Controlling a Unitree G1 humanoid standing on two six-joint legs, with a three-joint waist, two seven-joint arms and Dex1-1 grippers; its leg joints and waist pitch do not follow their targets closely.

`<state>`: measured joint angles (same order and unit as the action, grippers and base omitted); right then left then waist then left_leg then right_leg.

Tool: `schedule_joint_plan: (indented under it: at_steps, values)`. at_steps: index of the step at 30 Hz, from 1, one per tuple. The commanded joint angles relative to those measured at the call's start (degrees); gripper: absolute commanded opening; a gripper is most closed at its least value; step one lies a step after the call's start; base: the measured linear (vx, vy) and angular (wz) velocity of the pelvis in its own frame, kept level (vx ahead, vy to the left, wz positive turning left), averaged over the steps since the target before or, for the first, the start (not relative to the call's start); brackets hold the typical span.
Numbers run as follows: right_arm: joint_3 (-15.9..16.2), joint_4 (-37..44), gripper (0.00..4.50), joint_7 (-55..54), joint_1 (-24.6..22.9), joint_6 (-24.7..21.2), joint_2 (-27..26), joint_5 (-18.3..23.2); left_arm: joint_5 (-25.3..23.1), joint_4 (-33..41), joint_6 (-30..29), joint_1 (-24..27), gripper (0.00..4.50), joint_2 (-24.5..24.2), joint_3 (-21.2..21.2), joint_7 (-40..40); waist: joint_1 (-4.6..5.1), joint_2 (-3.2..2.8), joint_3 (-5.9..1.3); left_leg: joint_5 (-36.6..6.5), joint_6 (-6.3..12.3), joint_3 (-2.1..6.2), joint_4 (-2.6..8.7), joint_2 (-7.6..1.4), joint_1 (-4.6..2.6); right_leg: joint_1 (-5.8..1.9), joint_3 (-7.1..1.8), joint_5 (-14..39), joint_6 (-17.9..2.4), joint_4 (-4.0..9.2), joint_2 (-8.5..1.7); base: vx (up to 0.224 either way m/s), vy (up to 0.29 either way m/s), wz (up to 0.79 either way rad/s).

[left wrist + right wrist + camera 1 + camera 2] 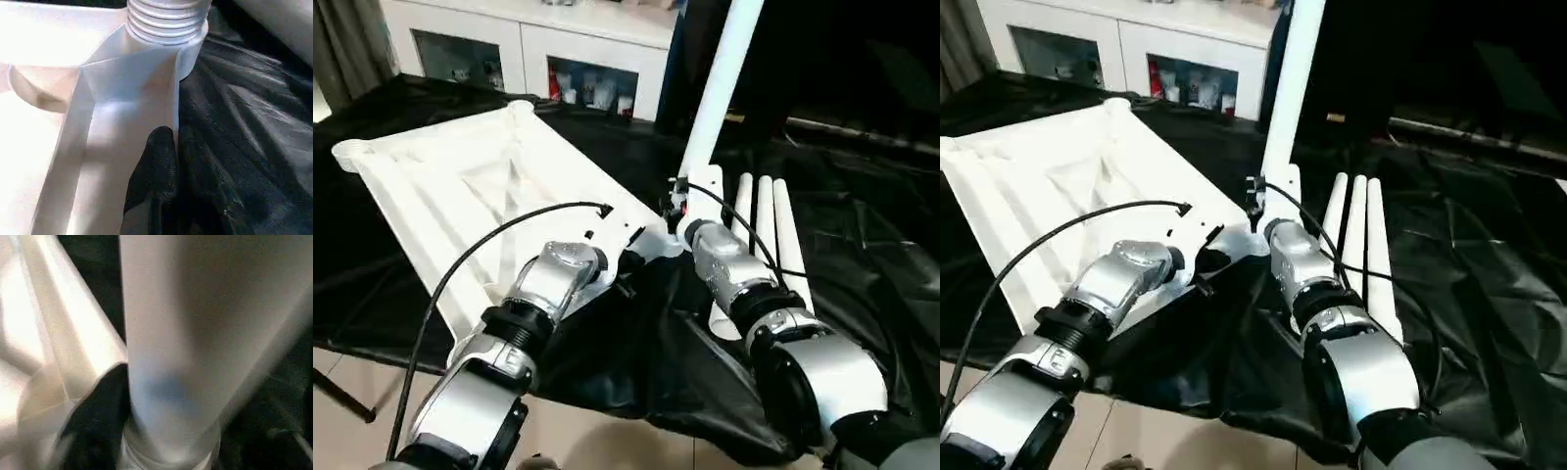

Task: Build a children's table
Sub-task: Rotate leg to tighten

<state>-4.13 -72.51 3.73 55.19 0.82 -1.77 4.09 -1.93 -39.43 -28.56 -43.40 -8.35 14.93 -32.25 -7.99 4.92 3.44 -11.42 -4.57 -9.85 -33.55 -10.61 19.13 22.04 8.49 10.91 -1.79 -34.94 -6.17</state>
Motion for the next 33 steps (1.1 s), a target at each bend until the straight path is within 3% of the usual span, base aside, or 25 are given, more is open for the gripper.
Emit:
schedule_joint_plan:
  at_steps: [1, 3, 4, 5, 7, 10, 11, 15, 19, 21, 23, 24, 27, 31, 33]
  values:
    - [0.38, -3.18, 2.96, 3.04, -0.82, -2.39, -0.52, -0.24, -1.52, 0.70, 1.47, -1.76, 0.00, -1.32, -0.87, 1.46, 0.18, -0.58, -3.10, -16.33, -2.32, 1.62, 5.34, -3.37, 0.55, -1.84, -4.86, 24.70, -2.98, 5.48, -5.29, 0.000, 0.000, 0.00]
    - [0.41, -2.95, 3.04, 4.16, -0.33, -2.13, -0.36, -0.18, -1.74, 0.91, 1.98, -1.75, 0.00, -1.75, -0.56, 0.97, -0.05, -0.58, -3.46, -14.99, -2.05, 1.44, 5.18, -3.36, 0.22, -1.80, -4.86, 23.96, -2.98, 5.45, -5.36, 0.000, 0.000, 0.00]
    - [0.13, -2.75, 3.04, 4.86, 0.01, -1.90, -0.26, 0.14, -1.89, 1.08, 2.28, -1.75, 0.00, -2.13, -0.33, 0.53, -0.10, -0.50, -3.81, -11.37, -1.68, 1.40, 5.15, -3.32, 0.92, -2.37, -4.92, 18.78, -3.69, 4.68, -5.16, 0.000, 0.000, 0.00]
    - [-0.14, -2.62, 3.22, 5.32, 0.24, -1.73, -0.20, 0.34, -1.97, 1.22, 2.43, -1.73, 0.00, -2.40, -0.18, 0.24, -0.10, -0.43, -3.92, -9.70, -1.44, 1.39, 5.14, -3.35, 1.16, -2.52, -4.88, 16.18, -4.12, 4.27, -5.02, 0.000, 0.000, 0.00]
    - [-0.29, -1.90, 3.42, 8.08, 1.09, -0.84, 0.58, 0.11, -2.32, 2.61, 3.11, -1.30, 0.00, -3.78, 0.56, -1.36, -0.11, -0.94, -4.45, -2.37, -0.24, 1.01, 4.42, -3.37, 1.39, -2.68, -4.88, 2.84, -7.86, 2.65, -4.47, 0.000, 0.000, 0.00]
    - [-0.28, -1.57, 3.51, 9.70, 1.52, -0.38, 1.09, -0.07, -2.41, 3.23, 3.57, -1.01, 0.00, -4.40, 0.79, -2.10, 0.05, -0.95, -4.37, -0.64, 0.93, 0.67, 4.08, -3.14, 1.42, -2.80, -4.85, -1.93, -10.13, 2.21, -4.05, 0.000, 0.000, 0.00]
    - [-0.16, -1.29, 3.75, 11.10, 1.81, -0.16, 1.53, -0.16, -2.51, 3.46, 4.50, -0.83, 0.00, -4.90, 1.02, -2.81, 0.03, -1.06, -4.40, -0.35, 1.32, 0.62, 3.99, -3.11, 1.35, -2.86, -4.86, -2.42, -10.76, 2.16, -4.07, 0.000, 0.000, 0.00]
    - [0.96, 0.15, 4.01, 18.48, 2.11, 0.25, 3.88, -0.75, -2.60, 5.25, 6.34, 0.43, 0.00, -7.13, 1.90, -6.02, -0.01, -1.33, -4.31, -1.89, 1.51, 0.50, 3.99, -3.44, 0.97, -2.83, -4.80, -1.34, -12.22, 2.22, -4.01, 0.000, 0.000, 0.00]
    - [2.51, 2.87, 4.30, 27.54, 0.88, 1.64, 7.17, -1.33, -2.18, 8.90, 9.77, 2.83, 0.00, -10.24, 3.08, -11.01, 0.09, -1.41, -4.31, -2.80, 1.58, 0.53, 3.95, -3.69, 1.10, -3.00, -4.80, -1.12, -12.67, 2.21, -4.13, 0.000, 0.000, 0.00]
    - [2.67, 4.80, 4.41, 33.53, -0.51, 2.76, 8.74, -0.49, -1.45, 10.82, 13.06, 4.24, 0.00, -11.76, 3.47, -14.42, -0.07, -1.69, -4.26, -2.55, 2.23, 0.39, 3.78, -3.54, 0.96, -2.89, -4.84, -1.91, -13.19, 2.15, -3.96, 0.000, 0.000, 0.00]
    - [3.42, 7.13, 4.41, 40.29, -2.53, 3.82, 10.74, 0.05, -0.54, 12.84, 13.71, 5.65, 0.00, -13.50, 3.77, -17.87, -0.20, -1.57, -4.29, -2.55, 2.71, 0.39, 3.72, -3.62, 0.87, -2.96, -4.83, -2.33, -13.34, 2.02, -3.98, 0.000, 0.000, 0.00]
    - [5.08, 9.72, 4.41, 47.84, -4.87, 5.11, 12.76, 0.06, 1.39, 15.52, 15.15, 7.36, 0.00, -15.11, 3.76, -22.19, -0.36, -1.74, -4.29, -2.51, 3.08, 0.34, 3.66, -3.70, 0.65, -2.80, -4.78, -2.86, -13.96, 1.97, -3.90, 0.000, 0.000, 0.00]
    - [7.24, 11.83, 4.41, 53.76, -7.36, 6.21, 14.77, -0.72, 3.13, 19.54, 14.72, 9.12, 0.00, -17.35, 4.25, -26.58, -0.55, -1.90, -4.25, -2.10, 3.52, 0.25, 3.53, -3.88, 0.84, -2.81, -4.69, -3.84, -15.28, 1.77, -3.62, 0.000, 0.000, 0.00]
    - [8.42, 13.24, 4.41, 57.35, -9.02, 7.19, 15.70, -0.86, 3.53, 21.73, 14.79, 10.23, 0.00, -18.74, 4.79, -28.76, -0.47, -1.87, -3.94, -6.02, 1.69, 0.39, 3.70, -4.01, 0.92, -2.70, -4.79, 2.96, -14.57, 2.29, -3.94, 0.000, 0.000, 0.00]
    - [9.28, 16.37, 4.41, 61.39, -11.43, 8.03, 15.88, -0.41, 4.33, 24.91, 14.84, 11.99, 0.00, -20.06, 4.97, -30.97, -0.59, -1.71, -3.80, -7.83, 0.92, 0.44, 3.72, -3.98, 1.07, -2.83, -4.90, 6.89, -12.89, 2.77, -4.15, 0.000, 0.000, 0.00]
